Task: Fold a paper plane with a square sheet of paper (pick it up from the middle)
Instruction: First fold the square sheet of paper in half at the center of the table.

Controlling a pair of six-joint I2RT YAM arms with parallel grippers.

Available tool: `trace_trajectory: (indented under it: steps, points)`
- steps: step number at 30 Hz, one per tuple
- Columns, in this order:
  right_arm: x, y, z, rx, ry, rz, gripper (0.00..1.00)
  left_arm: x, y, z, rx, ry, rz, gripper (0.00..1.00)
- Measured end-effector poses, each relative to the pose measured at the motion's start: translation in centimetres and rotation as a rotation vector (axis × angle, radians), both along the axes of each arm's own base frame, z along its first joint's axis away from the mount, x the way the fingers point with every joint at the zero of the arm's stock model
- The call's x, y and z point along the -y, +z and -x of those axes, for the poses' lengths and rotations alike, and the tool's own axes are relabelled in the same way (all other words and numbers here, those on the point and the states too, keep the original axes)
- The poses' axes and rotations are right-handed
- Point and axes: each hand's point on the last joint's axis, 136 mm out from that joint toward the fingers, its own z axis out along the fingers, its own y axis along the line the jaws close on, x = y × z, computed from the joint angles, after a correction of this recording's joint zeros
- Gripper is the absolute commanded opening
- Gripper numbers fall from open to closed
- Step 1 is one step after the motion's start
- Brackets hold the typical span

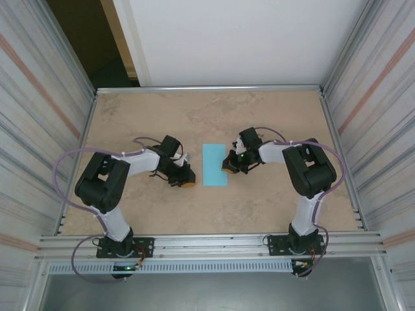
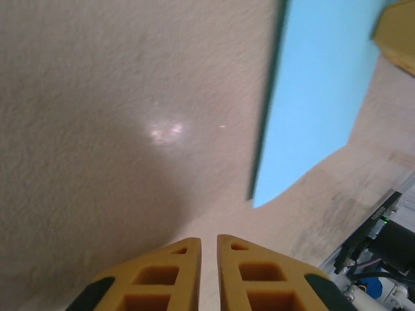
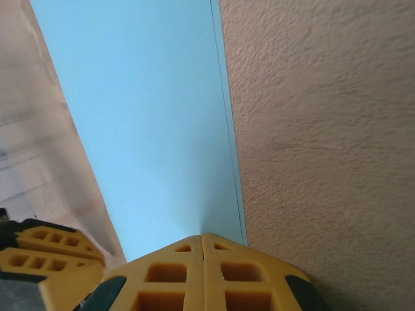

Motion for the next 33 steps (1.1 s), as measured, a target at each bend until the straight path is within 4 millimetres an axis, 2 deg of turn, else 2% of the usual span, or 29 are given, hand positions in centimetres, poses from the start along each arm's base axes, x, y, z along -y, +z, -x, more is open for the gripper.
trace_trajectory:
  steps: [4,8,11,13,17,20,22,28,33]
  points:
    - [-0.3,0.8,-0.4,0.011,0.002,0.067,0.00,1.4,2.0,-2.0,0.068,0.003,0.057,0.17]
    - [-0.6,1.5,-0.6,0.015,0.009,0.153,0.12,3.0,3.4,-4.2,0.125,0.017,0.110,0.18]
    - [-0.9,2.4,-0.5,0.013,0.022,0.174,0.26,3.7,4.0,-5.5,0.148,0.036,0.134,0.20]
    - [-1.2,3.7,-0.8,0.037,0.019,0.159,0.35,4.0,4.0,-6.1,0.153,0.046,0.141,0.21]
    - [-1.1,8.4,-1.1,0.135,-0.023,0.106,0.48,4.5,3.4,-6.4,0.141,0.055,0.143,0.23]
    - [0.1,10.7,0.1,0.187,-0.073,0.081,0.55,4.8,2.8,-6.4,0.125,0.058,0.140,0.24]
    - [1.1,10.5,1.4,0.183,-0.109,0.085,0.58,5.0,2.6,-6.6,0.118,0.063,0.139,0.25]
    - [3.7,6.6,6.0,0.084,-0.176,0.161,0.59,5.2,1.8,-6.9,0.089,0.088,0.133,0.25]
    - [3.8,5.9,7.1,0.080,-0.212,0.166,0.52,5.1,0.4,-7.0,0.042,0.127,0.110,0.25]
